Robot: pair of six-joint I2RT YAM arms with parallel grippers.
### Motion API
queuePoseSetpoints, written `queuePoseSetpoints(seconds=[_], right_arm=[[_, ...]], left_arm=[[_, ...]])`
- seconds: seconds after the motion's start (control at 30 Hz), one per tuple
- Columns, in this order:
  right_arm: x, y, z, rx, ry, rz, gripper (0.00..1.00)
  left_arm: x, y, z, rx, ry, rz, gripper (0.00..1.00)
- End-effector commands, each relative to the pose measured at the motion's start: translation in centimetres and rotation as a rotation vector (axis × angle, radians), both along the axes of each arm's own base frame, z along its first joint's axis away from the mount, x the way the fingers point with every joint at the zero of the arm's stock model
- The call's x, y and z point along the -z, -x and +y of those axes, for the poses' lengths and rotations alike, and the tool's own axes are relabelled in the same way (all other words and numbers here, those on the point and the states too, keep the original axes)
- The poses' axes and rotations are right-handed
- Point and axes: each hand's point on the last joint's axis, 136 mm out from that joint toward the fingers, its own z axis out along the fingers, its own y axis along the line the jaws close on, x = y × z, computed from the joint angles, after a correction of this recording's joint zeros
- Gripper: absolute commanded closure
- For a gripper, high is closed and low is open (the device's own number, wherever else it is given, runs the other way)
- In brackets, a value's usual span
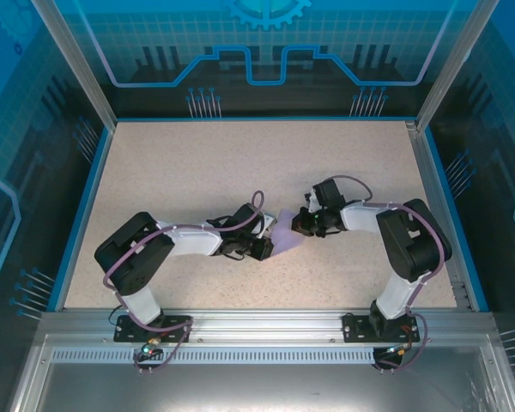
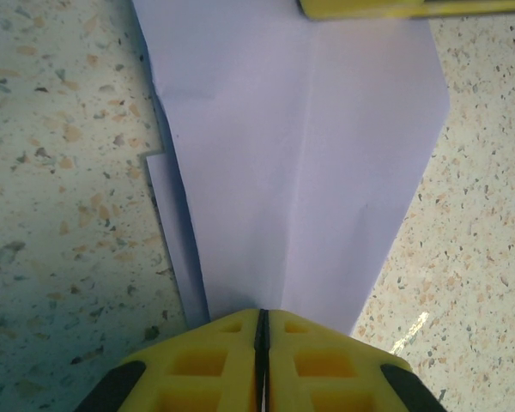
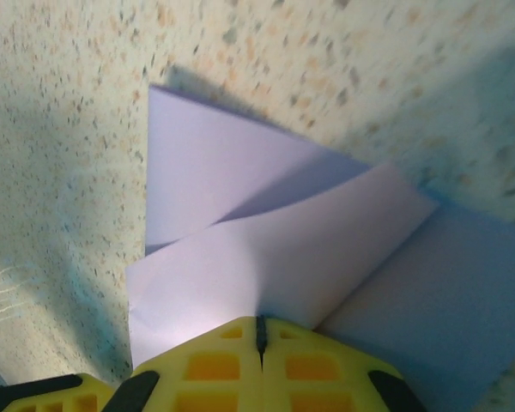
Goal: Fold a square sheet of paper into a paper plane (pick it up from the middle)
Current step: Fourth fold the wing at the center of the table.
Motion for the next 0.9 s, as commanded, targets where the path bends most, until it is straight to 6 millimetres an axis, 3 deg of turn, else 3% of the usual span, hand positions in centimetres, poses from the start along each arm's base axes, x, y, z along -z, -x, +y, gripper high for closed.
queuePoseSetpoints(seconds=[0.0, 0.2, 0.43, 0.63, 0.73, 0.87], right_arm=[[2.0, -2.9, -5.7, 0.125, 0.179, -0.023, 0.96], [1.7, -4.7, -7.1, 0.129, 0.198, -0.028, 0.96], [1.1, -5.8, -7.4, 0.137, 0.198, -0.021, 0.95], [-0.4, -6.8, -8.0, 0.155, 0.186, -0.051, 0.95], [-1.9, -6.8, -7.5, 0.134, 0.153, -0.077, 0.93], [-3.6, -5.0, -6.2, 0.097, 0.104, -0.105, 0.86]], left_arm=[[5.7, 5.5, 6.2, 0.009, -0.274, 0.198, 0.89], [5.5, 5.5, 6.2, 0.012, -0.278, 0.197, 0.89], [5.3, 5.6, 6.1, 0.007, -0.264, 0.199, 0.89], [4.2, 5.3, 5.4, 0.009, -0.225, 0.19, 0.88], [3.3, 4.7, 4.4, 0.015, -0.193, 0.181, 0.88], [1.5, 3.4, 2.8, 0.019, -0.143, 0.148, 0.86]])
